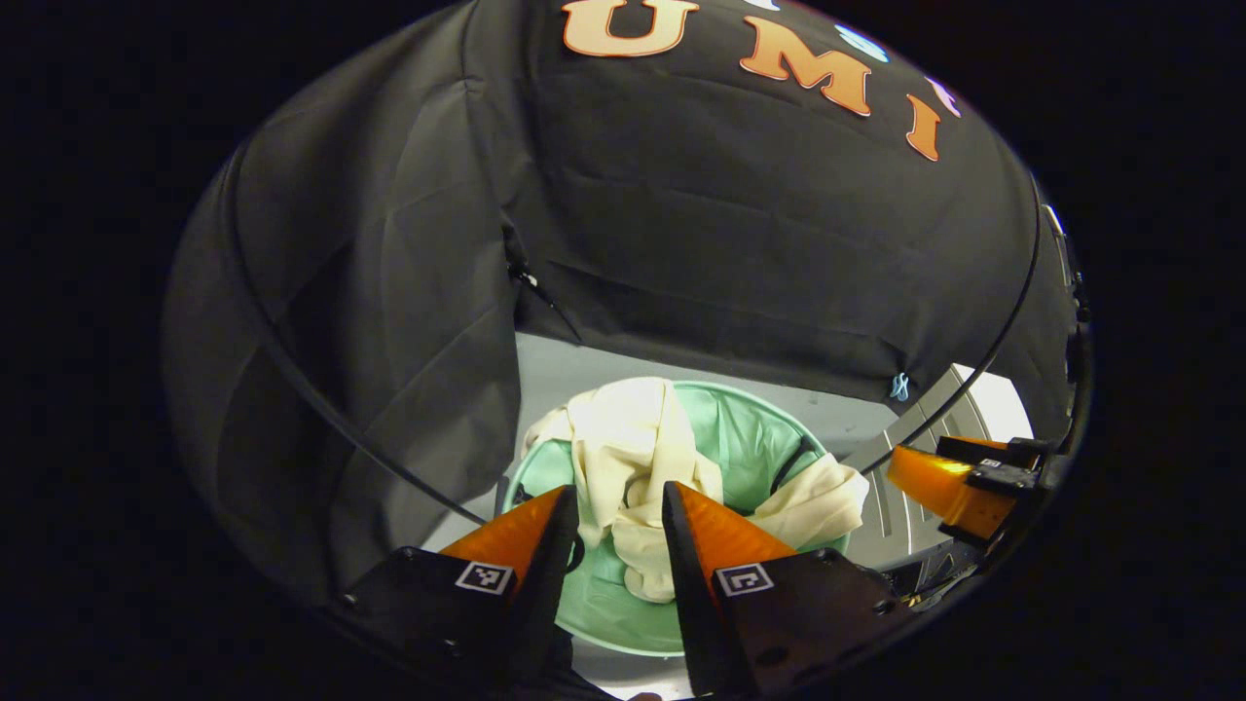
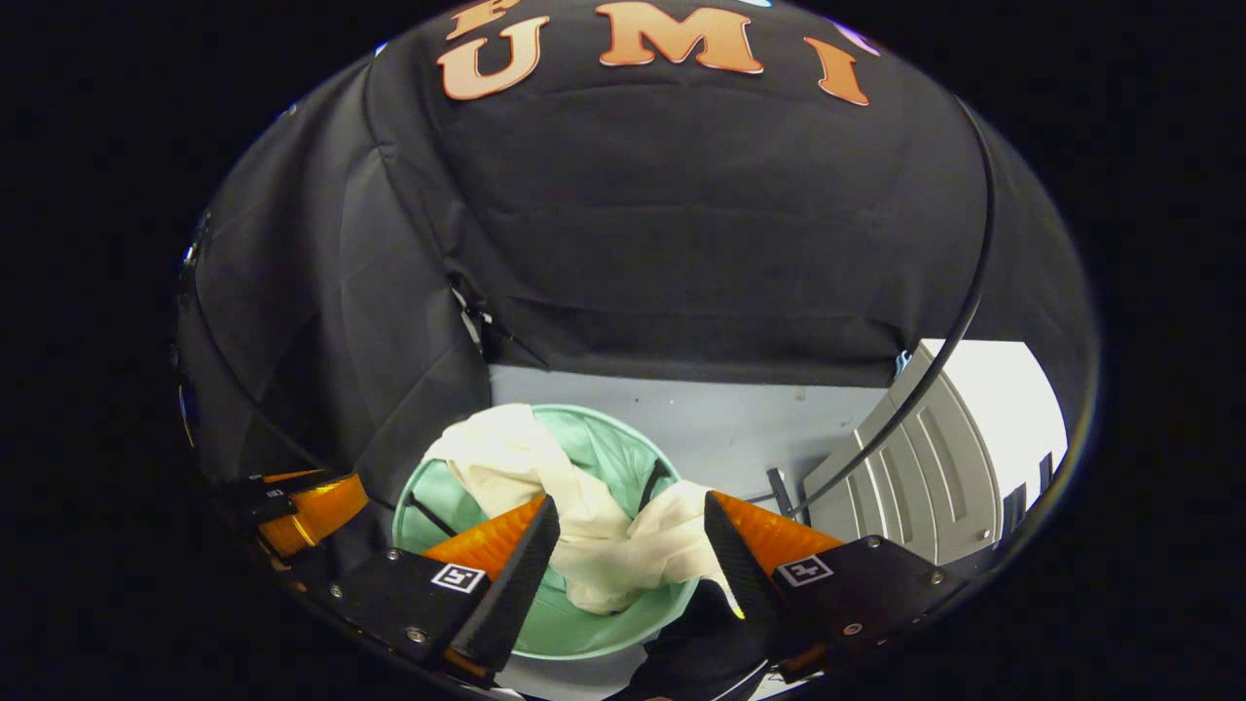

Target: Grasp the clothes on the hanger with both hands and then place them into the laundry hamper below.

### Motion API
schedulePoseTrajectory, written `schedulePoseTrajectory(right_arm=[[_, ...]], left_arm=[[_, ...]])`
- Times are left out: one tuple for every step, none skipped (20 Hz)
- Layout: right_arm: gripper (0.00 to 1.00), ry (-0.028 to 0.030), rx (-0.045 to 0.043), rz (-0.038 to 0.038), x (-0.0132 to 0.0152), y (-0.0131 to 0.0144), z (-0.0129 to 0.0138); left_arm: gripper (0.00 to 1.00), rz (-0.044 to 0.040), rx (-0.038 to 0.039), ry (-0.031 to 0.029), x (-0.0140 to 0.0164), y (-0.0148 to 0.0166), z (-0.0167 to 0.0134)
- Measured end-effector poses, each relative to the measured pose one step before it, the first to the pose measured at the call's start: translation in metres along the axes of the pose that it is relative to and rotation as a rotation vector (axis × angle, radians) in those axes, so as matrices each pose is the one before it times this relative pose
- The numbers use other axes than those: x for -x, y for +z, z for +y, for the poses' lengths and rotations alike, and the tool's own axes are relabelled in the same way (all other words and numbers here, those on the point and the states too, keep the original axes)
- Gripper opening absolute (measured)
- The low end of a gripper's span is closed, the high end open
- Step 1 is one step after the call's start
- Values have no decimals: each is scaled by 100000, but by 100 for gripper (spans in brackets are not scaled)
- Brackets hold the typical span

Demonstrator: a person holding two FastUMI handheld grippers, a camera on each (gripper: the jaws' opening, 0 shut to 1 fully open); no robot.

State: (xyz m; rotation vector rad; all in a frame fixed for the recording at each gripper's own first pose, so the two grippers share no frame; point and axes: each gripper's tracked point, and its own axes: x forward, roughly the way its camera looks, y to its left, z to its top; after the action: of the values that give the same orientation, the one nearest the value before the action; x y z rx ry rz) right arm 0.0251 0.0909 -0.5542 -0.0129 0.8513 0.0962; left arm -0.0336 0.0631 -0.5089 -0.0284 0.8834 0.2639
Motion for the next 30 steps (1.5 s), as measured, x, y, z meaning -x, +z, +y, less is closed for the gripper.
schedulePoseTrajectory(right_arm=[[93, -94, -747, -2421, 540, 1125, -289], [93, -326, -602, -2329, 495, 1361, -320], [93, -431, -495, -2162, 400, 1305, -305], [93, -442, -254, -2291, 447, 1269, -352], [93, -618, 17, -2459, 745, 1209, -346], [93, -645, -41, -2557, 702, 1211, -436], [93, -587, -101, -2577, 610, 1172, -61], [93, -581, 501, -2661, 566, 1159, -225], [93, -524, 619, -2597, 548, 1121, -248], [93, -613, 459, -2677, 1015, 1327, -228], [93, -311, 329, -2508, 1041, 1336, -206], [92, 76, 86, -2261, 626, 1205, -57], [92, 111, -348, -1857, 544, 974, -158], [92, 94, -520, -1673, 609, 781, -121], [93, -135, -585, -1807, 498, 934, -200], [93, -294, -284, -1854, 343, 959, -249], [93, -258, 77, -2111, 351, 1085, -163], [93, -345, 294, -1922, 299, 862, -198], [93, -119, 100, -1528, 444, 678, -125], [93, 58, -4, -1472, 332, 723, -175], [93, 103, -94, -1309, 327, 690, -45], [92, 127, -169, -1193, 301, 555, -67], [92, 46, -265, -1135, 307, 439, -61], [92, -21, -475, -889, 423, 418, -109], [92, 108, -297, -945, 383, 378, -76], [92, -111, 145, -1001, 229, 439, -131], [92, -322, 532, -928, 343, 334, -189], [92, -465, 409, -1012, 208, 351, -176], [92, -215, 157, -1142, 116, 613, -64], [92, 167, 111, -1170, 256, 527, 14]], left_arm=[[55, -1415, -40, 544, 309, 1058, -123], [61, -1958, -512, 893, 367, 1067, 52], [68, -2141, -19, -841, 352, 1399, -363], [84, -2197, -307, 499, 758, 1035, -168], [100, -2231, -262, -612, 284, 1284, -177], [100, -2400, -751, 325, 299, 1259, -332], [97, -3167, -1099, 876, 641, 1530, 65], [96, -2820, -420, 217, 483, 1221, 48], [100, -3216, -236, -64, 680, 1687, -16], [96, -3329, -344, 161, 655, 1537, 52], [95, -3227, -1341, -65, 668, 1644, 120], [95, -2554, 99, -223, 641, 1650, -148], [95, -2094, 1233, -129, 572, 929, -214], [91, -2474, 1202, -210, 512, 952, -4], [96, -2579, -492, 16, 505, 928, 69], [100, -3246, -1613, 831, 794, 1085, 349], [95, -3069, -1241, 785, 691, 1009, 276], [95, -2883, -584, 452, 546, 1136, 167], [95, -2711, -223, 325, 507, 1179, 126], [100, -2708, -143, 323, 315, 1282, -177], [95, -2837, -26, 374, 432, 1253, -107], [95, -2766, 268, 260, 446, 1099, -67], [95, -2700, 698, 105, 387, 1043, -124], [95, -2510, 859, -146, 557, 986, 3], [95, -2651, 347, -336, 399, 1099, -5], [95, -2772, -419, 195, 583, 1090, 7], [94, -2702, -875, 411, 330, 1102, 140], [92, -2230, -621, 35, 427, 1001, -41], [91, -1516, -194, -196, 349, 841, -76], [90, -1116, -117, 133, 406, 746, 60]])
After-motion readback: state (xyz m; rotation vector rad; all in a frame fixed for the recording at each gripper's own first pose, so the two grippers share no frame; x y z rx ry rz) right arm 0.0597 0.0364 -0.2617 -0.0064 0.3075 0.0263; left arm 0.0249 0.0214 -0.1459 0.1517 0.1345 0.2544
